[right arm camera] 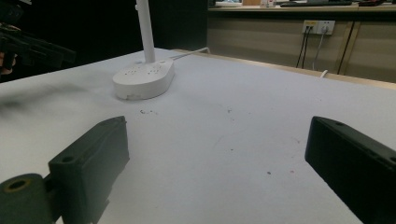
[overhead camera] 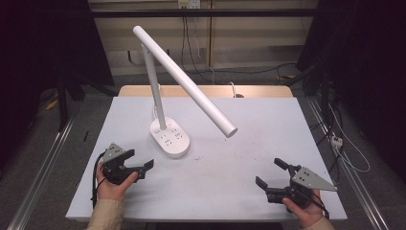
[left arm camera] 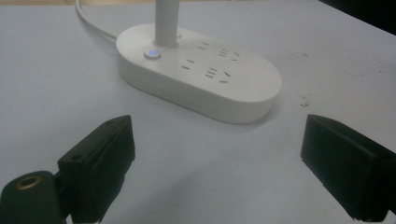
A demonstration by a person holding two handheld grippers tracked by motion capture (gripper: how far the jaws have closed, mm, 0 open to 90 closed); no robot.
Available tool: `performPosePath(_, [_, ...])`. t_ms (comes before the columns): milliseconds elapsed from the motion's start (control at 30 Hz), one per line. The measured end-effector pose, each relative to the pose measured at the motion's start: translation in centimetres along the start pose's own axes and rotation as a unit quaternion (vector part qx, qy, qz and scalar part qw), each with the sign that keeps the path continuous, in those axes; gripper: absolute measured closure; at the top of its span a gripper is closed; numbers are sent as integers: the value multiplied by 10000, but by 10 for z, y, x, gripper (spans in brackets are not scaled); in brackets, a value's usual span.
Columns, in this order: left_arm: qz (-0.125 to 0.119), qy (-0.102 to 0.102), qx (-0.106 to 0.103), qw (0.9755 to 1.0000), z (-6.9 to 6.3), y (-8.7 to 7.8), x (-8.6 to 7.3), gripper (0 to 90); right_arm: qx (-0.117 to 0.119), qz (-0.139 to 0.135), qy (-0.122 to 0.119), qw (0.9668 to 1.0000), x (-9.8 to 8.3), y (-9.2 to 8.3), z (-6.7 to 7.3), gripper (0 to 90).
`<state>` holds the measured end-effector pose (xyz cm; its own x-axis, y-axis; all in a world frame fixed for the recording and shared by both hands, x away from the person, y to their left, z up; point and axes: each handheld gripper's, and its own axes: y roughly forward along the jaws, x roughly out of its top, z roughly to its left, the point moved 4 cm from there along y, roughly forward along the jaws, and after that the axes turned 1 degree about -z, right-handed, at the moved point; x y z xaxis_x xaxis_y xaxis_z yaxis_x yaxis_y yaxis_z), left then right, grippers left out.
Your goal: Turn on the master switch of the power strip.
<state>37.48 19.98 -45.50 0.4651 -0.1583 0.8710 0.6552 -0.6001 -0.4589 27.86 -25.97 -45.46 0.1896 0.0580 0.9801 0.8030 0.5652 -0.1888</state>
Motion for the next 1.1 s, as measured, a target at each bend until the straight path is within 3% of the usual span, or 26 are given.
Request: performPosePath(1100, [-89,-32,123,9999,6,-20,-13,95,26,26,-10,10000,-1,1,2,58])
